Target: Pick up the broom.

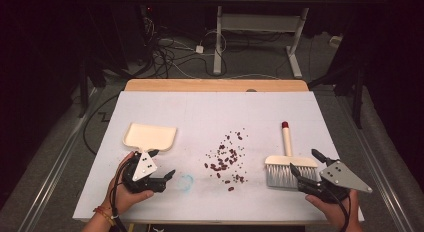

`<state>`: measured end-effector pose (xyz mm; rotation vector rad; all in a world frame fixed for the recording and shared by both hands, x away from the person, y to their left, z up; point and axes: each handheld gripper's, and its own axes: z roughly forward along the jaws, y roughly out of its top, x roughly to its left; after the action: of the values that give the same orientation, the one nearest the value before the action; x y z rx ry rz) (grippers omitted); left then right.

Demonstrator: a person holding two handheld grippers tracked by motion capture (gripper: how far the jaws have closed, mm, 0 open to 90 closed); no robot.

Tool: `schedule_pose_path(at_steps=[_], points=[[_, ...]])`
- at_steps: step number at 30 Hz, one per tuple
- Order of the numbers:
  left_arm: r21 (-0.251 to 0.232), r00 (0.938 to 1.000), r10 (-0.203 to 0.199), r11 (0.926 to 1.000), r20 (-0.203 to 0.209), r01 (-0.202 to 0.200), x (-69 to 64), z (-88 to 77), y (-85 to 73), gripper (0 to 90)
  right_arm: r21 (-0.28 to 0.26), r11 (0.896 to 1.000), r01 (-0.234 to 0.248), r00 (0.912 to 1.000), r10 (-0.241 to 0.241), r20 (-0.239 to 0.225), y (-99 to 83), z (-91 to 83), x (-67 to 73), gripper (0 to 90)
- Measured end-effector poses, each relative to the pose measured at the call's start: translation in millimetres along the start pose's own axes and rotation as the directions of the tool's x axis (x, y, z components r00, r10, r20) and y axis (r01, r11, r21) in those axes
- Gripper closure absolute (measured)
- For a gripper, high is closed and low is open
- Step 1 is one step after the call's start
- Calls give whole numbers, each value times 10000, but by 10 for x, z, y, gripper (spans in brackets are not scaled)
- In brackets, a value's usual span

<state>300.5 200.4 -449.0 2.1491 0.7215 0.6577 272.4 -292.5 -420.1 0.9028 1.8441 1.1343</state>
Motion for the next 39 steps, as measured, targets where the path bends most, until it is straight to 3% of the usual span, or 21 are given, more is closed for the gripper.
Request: schedule_pose_path(at_steps=[5,12,14,17,21,22,24,25,26,28,29,30,31,32,34,35,36,37,38,39], points=[[98,10000,93,9999,34,-93,-22,4,-7,176,-81,9996,-270,9994,271,195,24,-40,-33,235],[192,10000,95,9998,-17,-95,-21,-11,-31,176,52,9998,-215,9992,213,332,78,15,-68,237],[227,9999,117,9997,20,-118,-28,-7,-31,176,325,9995,48,9987,-64,502,168,82,-116,234],[356,9997,258,9990,40,-259,-48,8,-27,176,495,9986,-170,9972,134,733,265,177,-182,245],[425,9997,220,9988,94,-224,-45,27,-26,176,1316,9886,-725,9954,634,719,318,342,-268,237],[455,9997,212,9987,102,-216,-45,34,-27,176,2092,9711,-1147,9931,1067,488,330,493,-341,237],[508,9996,240,9984,124,-246,-50,39,-28,176,2800,9487,-1465,9892,1385,483,331,654,-414,237],[519,9996,247,9983,148,-255,-54,39,-29,176,2800,9487,-1465,9892,1385,483,331,654,-414,237],[496,9993,306,9983,207,-316,-59,30,-31,176,3284,9294,-1686,9856,1565,634,321,804,-482,239],[523,9994,296,9982,184,-305,-58,28,-35,176,3716,9084,-1915,9814,1829,586,291,948,-545,259],[539,9994,288,9981,206,-299,-54,29,-38,176,4018,8928,-2036,9784,2010,493,268,1028,-571,263],[564,9994,280,9980,213,-292,-51,32,-40,176,4445,8692,-2165,9743,2213,418,239,1116,-592,269],[564,9994,280,9980,213,-292,-51,32,-40,176,4445,8692,-2165,9743,2213,418,239,1116,-592,269],[589,9994,289,9978,207,-301,-50,35,-41,176,4977,8366,-2289,9706,2349,517,171,1276,-624,311],[634,9992,330,9974,205,-342,-55,35,-43,176,5344,8101,-2411,9667,2492,583,109,1405,-651,337],[643,9992,339,9973,202,-352,-58,35,-45,176,5344,8101,-2411,9667,2492,583,109,1405,-651,337],[656,9992,332,9972,240,-347,-59,35,-50,176,5755,7776,-2533,9640,2525,832,54,1514,-686,357],[656,9992,332,9972,240,-347,-59,35,-50,176,5755,7776,-2533,9640,2525,832,54,1514,-686,357],[659,9991,332,9972,270,-349,-59,35,-52,176,5939,7572,-2718,9575,2745,881,21,1560,-703,359],[661,9990,340,9972,283,-358,-59,36,-54,176,6158,7300,-2964,9460,3130,843,-32,1620,-710,371]])
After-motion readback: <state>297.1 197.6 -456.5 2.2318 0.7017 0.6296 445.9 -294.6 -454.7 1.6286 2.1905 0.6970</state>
